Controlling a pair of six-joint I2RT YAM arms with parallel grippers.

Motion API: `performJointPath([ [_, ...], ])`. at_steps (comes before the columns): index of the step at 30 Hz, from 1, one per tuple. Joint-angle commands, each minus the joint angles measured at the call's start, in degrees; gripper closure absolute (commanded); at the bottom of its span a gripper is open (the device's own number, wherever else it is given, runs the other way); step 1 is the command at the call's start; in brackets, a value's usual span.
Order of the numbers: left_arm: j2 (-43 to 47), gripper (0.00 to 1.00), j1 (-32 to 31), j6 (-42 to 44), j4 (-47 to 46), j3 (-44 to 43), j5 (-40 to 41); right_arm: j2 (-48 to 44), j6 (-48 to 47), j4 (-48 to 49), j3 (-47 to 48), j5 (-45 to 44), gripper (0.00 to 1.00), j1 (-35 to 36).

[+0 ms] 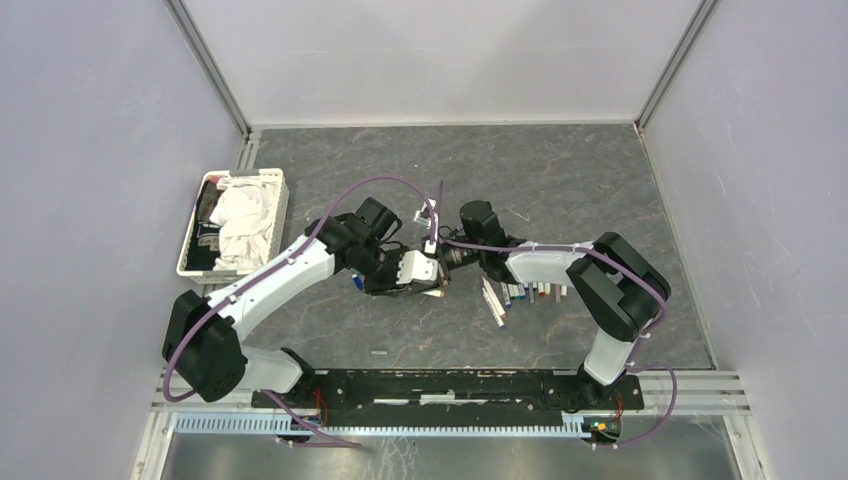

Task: Open the pen caps
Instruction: Open the pen cap from the pen, then place the pen cap at the center of the board.

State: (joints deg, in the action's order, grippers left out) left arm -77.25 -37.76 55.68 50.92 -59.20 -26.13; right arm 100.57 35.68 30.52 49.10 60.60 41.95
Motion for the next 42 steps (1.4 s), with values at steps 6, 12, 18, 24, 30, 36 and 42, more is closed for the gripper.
performJointPath([
  [6, -0.1, 0.82, -1.1, 1.7, 0.7, -1.2, -2.2, 1.0, -2.1, -1.0, 3.0, 2.7, 1.0, 0.2],
  [12, 1.3, 0.98, -1.1, 7.0, 2.4, 0.2, 4.5, -1.9, -11.4, -11.9, 2.0, 2.3, 1.0, -0.9],
  [18, 1.8, 0.98, 0.2, 11.4, 5.6, -0.1, 11.2, -6.2, -17.5, -19.6, -1.5, 0.2, 1.0, -3.0],
  [24, 1.5, 0.98, 6.3, 16.1, 7.7, -1.6, 12.3, -9.7, -24.7, -27.8, -4.4, -2.5, 1.0, -4.3],
  [30, 0.2, 0.98, 12.0, 21.1, 10.6, -3.3, 14.2, -13.1, -28.1, -32.9, -5.8, -4.7, 1.0, -4.6],
  [36, -0.3, 0.98, 16.3, 23.9, 10.8, -3.3, 13.3, -15.3, -28.9, -34.5, -6.9, -5.1, 1.0, -4.7],
  [42, 1.0, 0.98, 16.6, 24.3, 11.4, -2.9, 11.2, -17.8, -27.5, -33.5, -8.4, -5.6, 1.0, -4.8],
])
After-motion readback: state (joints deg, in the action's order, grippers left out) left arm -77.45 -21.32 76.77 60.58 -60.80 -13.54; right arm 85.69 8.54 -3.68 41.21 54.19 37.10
